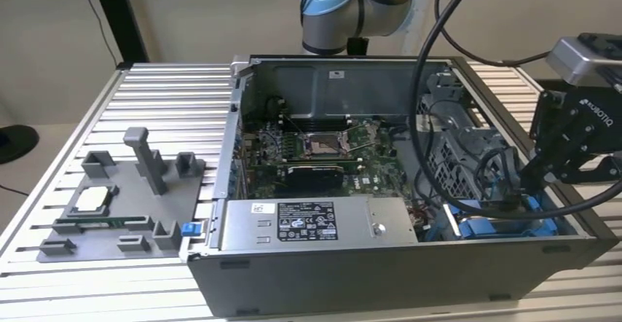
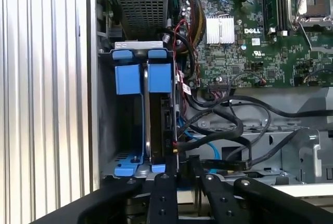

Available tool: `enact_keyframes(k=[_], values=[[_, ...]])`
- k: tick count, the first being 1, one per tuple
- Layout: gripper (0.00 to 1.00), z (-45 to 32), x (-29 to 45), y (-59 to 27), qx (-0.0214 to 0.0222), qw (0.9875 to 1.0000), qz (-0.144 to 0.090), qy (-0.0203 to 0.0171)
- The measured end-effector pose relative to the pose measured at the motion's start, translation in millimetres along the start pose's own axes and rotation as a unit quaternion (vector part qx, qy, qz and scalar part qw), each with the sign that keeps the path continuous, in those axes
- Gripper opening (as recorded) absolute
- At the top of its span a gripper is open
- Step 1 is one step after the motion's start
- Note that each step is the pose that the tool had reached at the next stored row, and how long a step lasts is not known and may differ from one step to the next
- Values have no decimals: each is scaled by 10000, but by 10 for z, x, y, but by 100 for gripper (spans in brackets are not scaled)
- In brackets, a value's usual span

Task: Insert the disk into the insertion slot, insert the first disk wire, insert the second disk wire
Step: 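Insert the second disk wire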

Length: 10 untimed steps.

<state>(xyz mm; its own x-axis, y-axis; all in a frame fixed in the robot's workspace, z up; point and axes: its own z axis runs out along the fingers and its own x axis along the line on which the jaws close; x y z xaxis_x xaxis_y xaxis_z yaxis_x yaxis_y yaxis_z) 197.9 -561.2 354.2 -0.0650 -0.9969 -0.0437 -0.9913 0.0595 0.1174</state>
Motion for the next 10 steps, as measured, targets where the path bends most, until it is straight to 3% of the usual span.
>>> enact_keyframes(k=[3, 5, 6, 10], values=[[100, 4, -1, 0, -7, 10000, -11, -97], [100, 3, -2, 0, -7, 9999, -12, -101], [0, -7, -2, 1, -6, 9999, -11, -100], [0, -138, -7, 25, -6, 9999, -11, -101]])
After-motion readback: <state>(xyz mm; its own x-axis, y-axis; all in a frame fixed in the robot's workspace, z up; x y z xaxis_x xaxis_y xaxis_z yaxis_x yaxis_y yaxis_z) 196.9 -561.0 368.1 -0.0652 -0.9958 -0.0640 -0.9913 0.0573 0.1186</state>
